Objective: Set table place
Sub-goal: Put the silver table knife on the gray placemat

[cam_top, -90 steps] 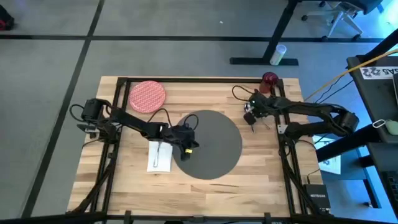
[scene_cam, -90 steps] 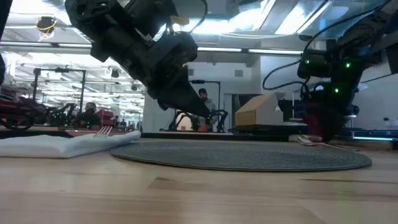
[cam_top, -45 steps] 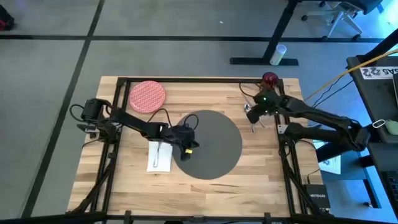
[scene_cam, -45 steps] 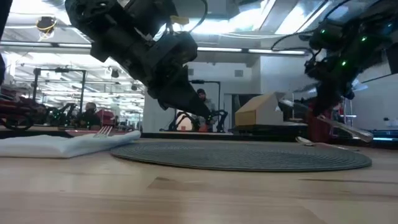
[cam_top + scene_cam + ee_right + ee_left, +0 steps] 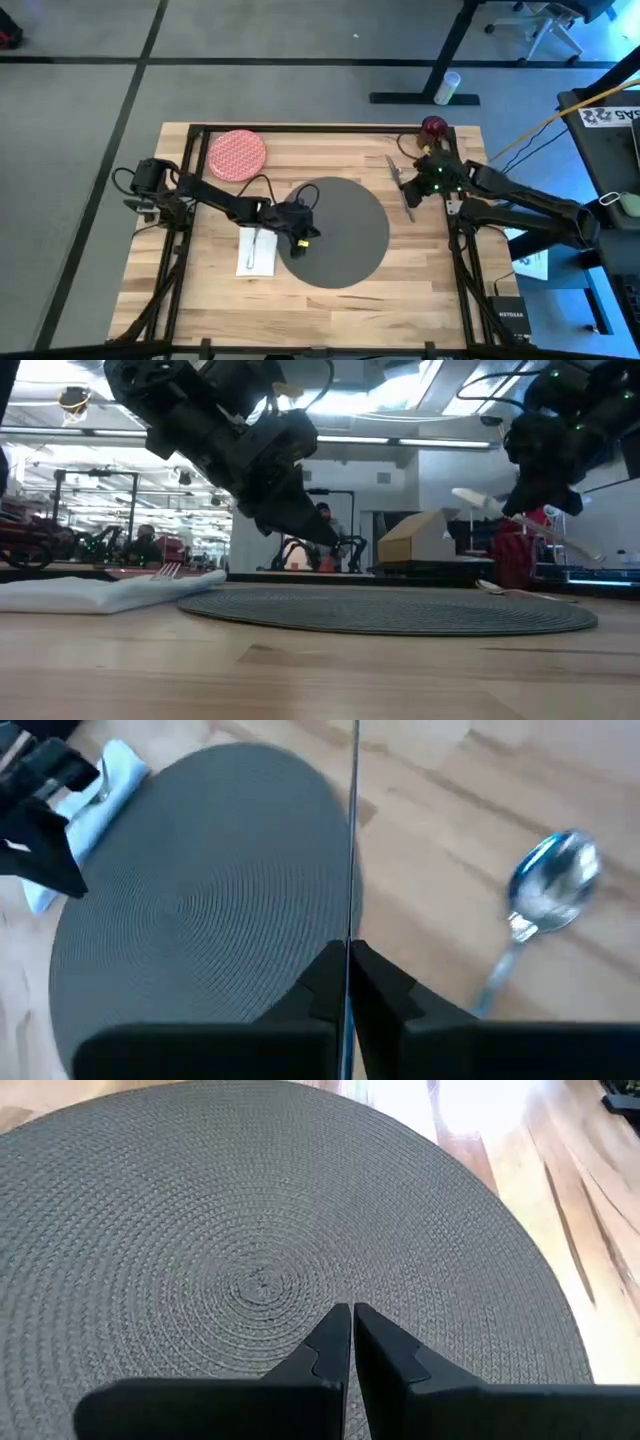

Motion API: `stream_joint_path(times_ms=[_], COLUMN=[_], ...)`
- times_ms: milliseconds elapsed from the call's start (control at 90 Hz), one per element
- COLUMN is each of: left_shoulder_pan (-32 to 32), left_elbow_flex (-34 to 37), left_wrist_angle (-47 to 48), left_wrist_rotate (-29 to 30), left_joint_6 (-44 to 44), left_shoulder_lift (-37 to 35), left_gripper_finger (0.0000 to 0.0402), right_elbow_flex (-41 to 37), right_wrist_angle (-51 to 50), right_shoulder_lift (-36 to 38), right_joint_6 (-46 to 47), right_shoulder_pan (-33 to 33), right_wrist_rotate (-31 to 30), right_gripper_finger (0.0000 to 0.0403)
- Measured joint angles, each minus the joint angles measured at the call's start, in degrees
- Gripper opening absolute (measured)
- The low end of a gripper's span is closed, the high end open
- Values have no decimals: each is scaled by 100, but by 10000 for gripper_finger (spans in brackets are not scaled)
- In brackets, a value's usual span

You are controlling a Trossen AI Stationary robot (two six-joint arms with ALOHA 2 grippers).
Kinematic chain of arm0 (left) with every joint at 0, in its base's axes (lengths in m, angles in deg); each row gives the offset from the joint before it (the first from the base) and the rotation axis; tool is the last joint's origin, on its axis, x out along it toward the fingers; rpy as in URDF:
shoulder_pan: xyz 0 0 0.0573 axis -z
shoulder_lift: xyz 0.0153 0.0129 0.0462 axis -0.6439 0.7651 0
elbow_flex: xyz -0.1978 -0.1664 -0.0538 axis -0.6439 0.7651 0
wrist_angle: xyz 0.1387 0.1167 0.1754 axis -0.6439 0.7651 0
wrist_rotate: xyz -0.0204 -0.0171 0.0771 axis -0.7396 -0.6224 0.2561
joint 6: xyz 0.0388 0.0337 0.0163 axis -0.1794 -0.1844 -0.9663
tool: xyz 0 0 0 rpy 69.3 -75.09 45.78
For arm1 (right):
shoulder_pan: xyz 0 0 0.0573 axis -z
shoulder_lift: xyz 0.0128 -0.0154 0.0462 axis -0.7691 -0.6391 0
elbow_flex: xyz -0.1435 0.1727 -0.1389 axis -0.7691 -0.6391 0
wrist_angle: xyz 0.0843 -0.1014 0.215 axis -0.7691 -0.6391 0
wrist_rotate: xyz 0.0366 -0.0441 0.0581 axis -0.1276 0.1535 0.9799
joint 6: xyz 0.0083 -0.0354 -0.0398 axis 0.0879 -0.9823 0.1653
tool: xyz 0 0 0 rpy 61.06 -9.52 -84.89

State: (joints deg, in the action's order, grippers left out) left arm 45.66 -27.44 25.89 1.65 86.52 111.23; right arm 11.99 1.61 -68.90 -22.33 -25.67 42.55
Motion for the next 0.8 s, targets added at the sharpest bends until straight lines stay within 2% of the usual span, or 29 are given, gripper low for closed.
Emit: stream_joint_path(times_ms=[89, 444, 800], left_shoulder_pan=[0, -7, -7], left_elbow_flex=[0, 0, 0], left_wrist_angle=[-1, -15, -10], left_wrist_rotate=[0, 0, 0], left_joint_6=[-25, -82, -169], left_shoulder_lift=[0, 0, 0], left_gripper_finger=[0, 0, 0], right_elbow_flex=[-244, -785, -785], right_wrist_angle=[822, 2597, 4328], right_shoulder_lift=[-136, -931, -2378], right_joint_6=[433, 2087, 3390], right_shoulder_pan=[-429, -1943, -3102], right_wrist_rotate=[-56, -907, -1546], right_gripper_finger=[0, 0, 0])
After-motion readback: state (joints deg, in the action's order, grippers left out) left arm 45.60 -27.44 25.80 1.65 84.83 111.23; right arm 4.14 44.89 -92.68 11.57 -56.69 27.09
